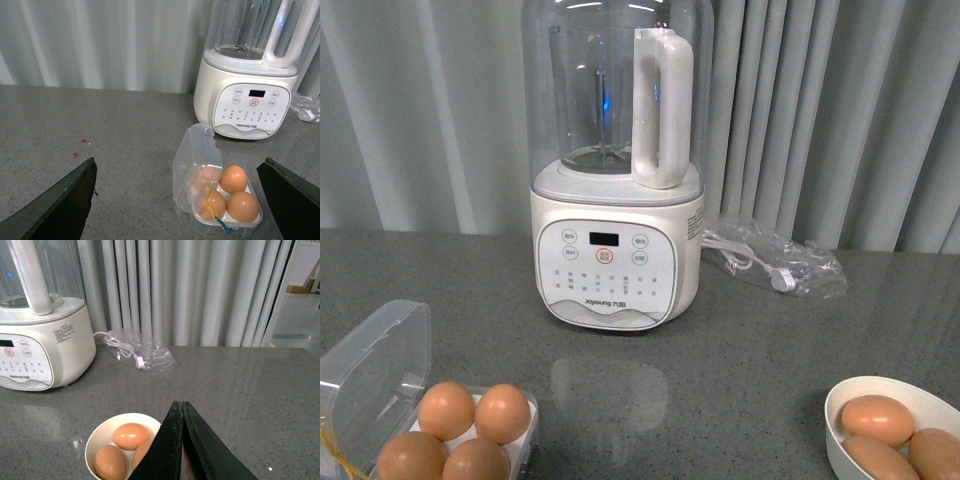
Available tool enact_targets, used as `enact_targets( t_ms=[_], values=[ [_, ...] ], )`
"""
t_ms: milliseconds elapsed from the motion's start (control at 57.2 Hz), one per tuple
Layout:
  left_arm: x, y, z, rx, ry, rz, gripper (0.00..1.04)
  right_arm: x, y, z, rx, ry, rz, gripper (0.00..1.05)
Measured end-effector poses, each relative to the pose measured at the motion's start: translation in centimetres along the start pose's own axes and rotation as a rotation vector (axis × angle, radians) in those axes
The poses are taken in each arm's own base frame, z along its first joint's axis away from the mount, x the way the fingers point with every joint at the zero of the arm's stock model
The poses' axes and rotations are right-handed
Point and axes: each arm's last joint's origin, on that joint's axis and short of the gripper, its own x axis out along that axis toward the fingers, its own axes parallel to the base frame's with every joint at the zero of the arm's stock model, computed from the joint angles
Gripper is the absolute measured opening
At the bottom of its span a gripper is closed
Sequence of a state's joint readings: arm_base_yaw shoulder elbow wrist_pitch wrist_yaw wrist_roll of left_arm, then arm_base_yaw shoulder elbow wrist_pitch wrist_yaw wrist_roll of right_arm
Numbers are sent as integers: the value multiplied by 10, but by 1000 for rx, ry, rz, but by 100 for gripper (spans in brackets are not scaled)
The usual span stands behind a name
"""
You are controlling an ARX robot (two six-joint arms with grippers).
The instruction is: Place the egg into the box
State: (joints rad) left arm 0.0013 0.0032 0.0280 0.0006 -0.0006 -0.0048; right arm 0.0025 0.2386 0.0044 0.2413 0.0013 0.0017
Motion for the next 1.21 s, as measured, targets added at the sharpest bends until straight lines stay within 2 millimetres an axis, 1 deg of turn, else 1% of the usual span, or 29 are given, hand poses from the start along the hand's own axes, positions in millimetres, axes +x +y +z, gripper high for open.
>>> enact_targets(
  t_ms=[262,332,384,524,576,646,664,716,734,803,821,943,961,1048,1083,1135,1205],
  values=[
    [0,0,0,0,0,0,98,-5,0,0,0,0,0,3],
    [0,0,0,0,0,0,98,-12,0,-5,0,36,2,3],
    [0,0,0,0,0,0,98,-14,0,-3,-1,5,2,3],
    [0,0,0,0,-1,0,98,-15,0,-3,-2,6,2,4],
    [0,0,0,0,0,0,98,-15,0,-3,-2,6,2,12],
    [0,0,0,0,-1,0,98,-15,0,-3,-2,6,2,26],
    [0,0,0,0,-1,0,98,-15,0,-3,-2,6,2,28],
    [0,0,0,0,0,0,98,-15,0,-3,-2,6,2,38],
    [0,0,0,0,0,0,98,-15,0,-3,-2,6,1,40],
    [0,0,0,0,-1,0,98,-15,0,-3,-2,6,1,54],
    [0,0,0,0,-1,0,98,-15,0,-3,-2,6,1,56],
    [0,0,0,0,0,0,98,-15,0,-3,-2,6,2,79],
    [0,0,0,0,0,0,98,-15,0,-3,-2,6,2,81],
    [0,0,0,0,-1,0,98,-15,0,-3,-2,6,1,98],
    [0,0,0,0,0,0,98,-15,0,-3,0,6,1,99],
    [0,0,0,0,0,0,98,-15,0,-3,-1,6,2,97],
    [0,0,0,0,-1,0,98,-15,0,-3,-1,6,2,97]
  ],
)
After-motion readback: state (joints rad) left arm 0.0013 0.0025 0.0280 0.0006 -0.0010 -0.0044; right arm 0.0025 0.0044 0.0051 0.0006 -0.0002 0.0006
